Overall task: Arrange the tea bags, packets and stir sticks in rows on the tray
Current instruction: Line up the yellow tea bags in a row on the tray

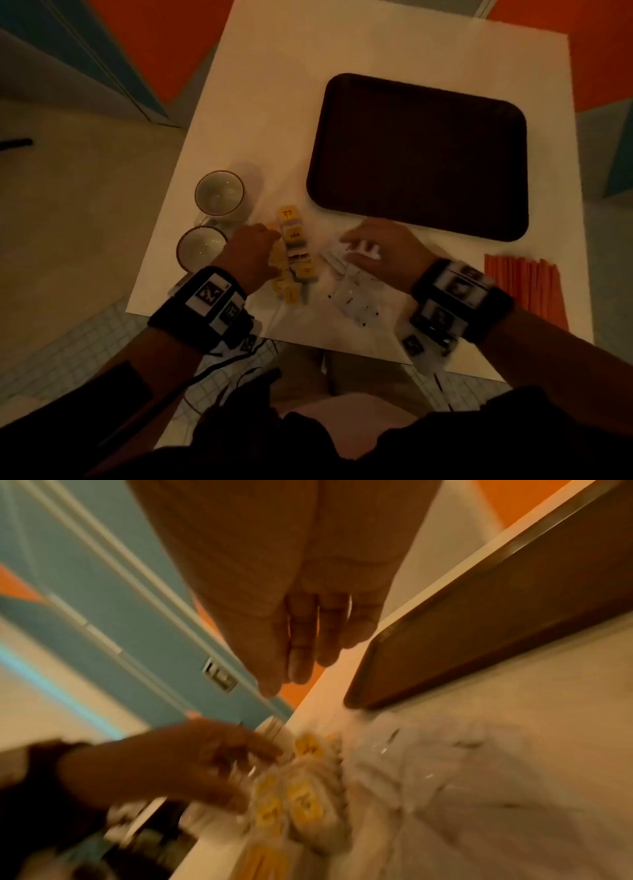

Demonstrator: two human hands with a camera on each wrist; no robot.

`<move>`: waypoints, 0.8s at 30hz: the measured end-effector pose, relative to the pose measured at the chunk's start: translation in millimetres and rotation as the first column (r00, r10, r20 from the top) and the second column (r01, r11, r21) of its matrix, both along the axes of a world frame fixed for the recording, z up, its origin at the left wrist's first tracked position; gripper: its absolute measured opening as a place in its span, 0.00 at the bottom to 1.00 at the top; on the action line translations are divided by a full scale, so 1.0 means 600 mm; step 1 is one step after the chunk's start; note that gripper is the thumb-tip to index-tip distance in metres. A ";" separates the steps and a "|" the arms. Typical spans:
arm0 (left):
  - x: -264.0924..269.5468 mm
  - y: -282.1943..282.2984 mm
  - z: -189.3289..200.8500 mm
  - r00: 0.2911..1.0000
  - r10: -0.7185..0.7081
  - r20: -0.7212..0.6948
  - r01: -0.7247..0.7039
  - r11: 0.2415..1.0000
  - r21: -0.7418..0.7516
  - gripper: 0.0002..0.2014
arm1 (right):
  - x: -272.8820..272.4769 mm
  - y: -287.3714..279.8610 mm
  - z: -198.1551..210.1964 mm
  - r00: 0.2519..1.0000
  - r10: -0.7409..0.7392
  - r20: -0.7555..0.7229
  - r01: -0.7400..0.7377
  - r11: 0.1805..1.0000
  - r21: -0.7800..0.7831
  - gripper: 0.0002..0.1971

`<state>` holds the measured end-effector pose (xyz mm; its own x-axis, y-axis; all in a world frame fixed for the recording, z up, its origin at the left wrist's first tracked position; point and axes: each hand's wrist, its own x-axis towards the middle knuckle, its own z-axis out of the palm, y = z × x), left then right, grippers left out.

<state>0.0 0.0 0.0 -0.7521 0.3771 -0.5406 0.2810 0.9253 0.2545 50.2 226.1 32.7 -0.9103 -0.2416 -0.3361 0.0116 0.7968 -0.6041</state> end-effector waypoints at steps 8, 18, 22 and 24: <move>-0.001 0.024 -0.042 0.994 -0.103 -0.030 0.096 0.981 -0.171 0.08 | -0.048 -0.102 -0.071 0.916 0.394 0.074 -0.396 0.865 0.309 0.28; 0.006 0.019 -0.059 0.992 -0.115 -0.052 0.110 0.990 -0.090 0.08 | -0.054 -0.111 -0.105 0.944 0.319 0.081 -0.329 0.904 0.272 0.14; 0.005 0.009 -0.031 0.993 -0.081 -0.081 0.081 0.997 -0.004 0.09 | -0.060 -0.101 -0.093 0.977 0.210 0.026 -0.211 0.959 0.190 0.13; 0.003 0.002 -0.008 0.994 -0.055 -0.095 0.060 0.997 0.052 0.10 | -0.062 -0.094 -0.081 0.987 0.157 -0.032 -0.153 0.983 0.104 0.13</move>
